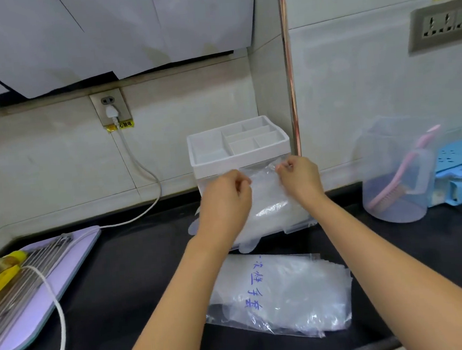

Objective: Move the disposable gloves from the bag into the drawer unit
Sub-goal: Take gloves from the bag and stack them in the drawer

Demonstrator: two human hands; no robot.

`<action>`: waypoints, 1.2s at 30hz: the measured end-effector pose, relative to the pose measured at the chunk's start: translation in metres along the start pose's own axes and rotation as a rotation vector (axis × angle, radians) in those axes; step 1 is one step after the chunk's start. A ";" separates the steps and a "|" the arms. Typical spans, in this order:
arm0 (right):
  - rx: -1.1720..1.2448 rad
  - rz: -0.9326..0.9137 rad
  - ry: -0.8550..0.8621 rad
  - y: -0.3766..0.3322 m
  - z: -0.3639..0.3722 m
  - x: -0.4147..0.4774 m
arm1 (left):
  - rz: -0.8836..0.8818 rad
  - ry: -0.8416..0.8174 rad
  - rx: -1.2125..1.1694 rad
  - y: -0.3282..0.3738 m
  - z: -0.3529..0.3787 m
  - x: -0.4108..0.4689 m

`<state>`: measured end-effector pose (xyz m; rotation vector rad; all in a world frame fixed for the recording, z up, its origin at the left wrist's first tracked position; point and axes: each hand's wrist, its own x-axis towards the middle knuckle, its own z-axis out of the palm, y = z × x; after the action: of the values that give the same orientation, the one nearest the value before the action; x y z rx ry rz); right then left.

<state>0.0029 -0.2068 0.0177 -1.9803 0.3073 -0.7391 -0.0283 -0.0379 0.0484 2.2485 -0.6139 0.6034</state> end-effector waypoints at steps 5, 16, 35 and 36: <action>-0.132 -0.083 0.032 0.009 0.008 -0.006 | -0.128 -0.454 0.268 -0.015 0.041 0.019; -0.647 -0.136 -0.033 0.007 0.003 0.005 | -0.175 -0.642 0.316 -0.025 0.051 0.041; -0.403 -0.163 -0.559 -0.026 0.002 -0.008 | -0.109 -0.951 0.291 -0.033 0.042 0.049; -0.486 -0.144 -0.647 -0.025 0.007 -0.008 | -0.097 -0.955 0.282 -0.036 0.042 0.048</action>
<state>-0.0010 -0.1857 0.0341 -2.5969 -0.0578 -0.0713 0.0400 -0.0586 0.0316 2.7559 -0.8904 -0.5270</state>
